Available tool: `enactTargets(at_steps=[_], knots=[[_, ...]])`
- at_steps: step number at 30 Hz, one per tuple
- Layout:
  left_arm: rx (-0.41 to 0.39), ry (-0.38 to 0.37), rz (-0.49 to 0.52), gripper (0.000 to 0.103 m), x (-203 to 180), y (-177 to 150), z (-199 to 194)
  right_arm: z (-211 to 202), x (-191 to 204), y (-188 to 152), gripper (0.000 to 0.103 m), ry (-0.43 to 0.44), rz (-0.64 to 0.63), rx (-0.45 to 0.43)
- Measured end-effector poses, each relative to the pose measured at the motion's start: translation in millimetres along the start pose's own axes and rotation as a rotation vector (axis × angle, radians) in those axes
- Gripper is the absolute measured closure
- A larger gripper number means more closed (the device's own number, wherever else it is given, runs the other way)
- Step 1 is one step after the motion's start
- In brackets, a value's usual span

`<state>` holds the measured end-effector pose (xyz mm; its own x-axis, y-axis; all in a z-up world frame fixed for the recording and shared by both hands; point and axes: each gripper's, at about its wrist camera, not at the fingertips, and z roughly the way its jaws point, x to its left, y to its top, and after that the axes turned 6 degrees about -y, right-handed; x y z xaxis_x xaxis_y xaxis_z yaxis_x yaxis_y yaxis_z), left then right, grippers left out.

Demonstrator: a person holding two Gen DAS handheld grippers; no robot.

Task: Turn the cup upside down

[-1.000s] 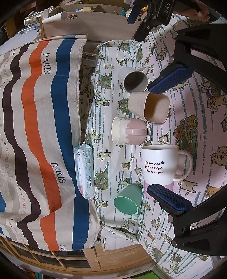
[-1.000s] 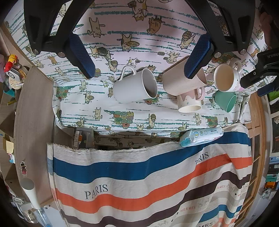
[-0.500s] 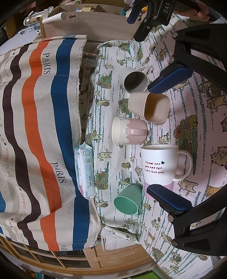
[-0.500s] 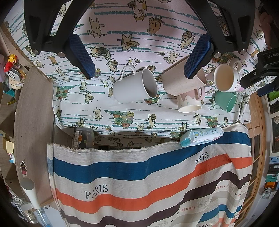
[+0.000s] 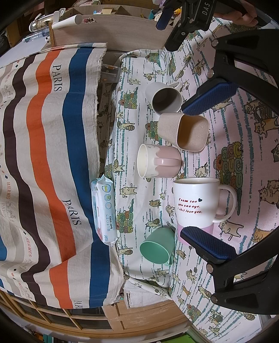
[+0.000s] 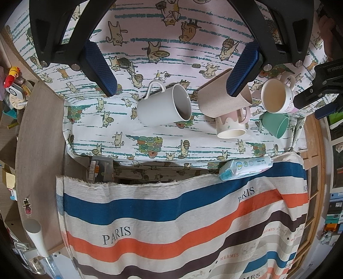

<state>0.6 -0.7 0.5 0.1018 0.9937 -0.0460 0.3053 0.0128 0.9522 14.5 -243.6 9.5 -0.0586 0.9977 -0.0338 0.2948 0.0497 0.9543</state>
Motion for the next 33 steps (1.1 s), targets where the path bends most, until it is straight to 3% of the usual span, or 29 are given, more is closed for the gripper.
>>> enactTargets(at_steps=[33], knots=[[0.003,-0.002,-0.004,0.000,-5.6,-1.3,-1.1,-0.5,-2.0,-1.1,0.000,0.000,0.001,0.000]])
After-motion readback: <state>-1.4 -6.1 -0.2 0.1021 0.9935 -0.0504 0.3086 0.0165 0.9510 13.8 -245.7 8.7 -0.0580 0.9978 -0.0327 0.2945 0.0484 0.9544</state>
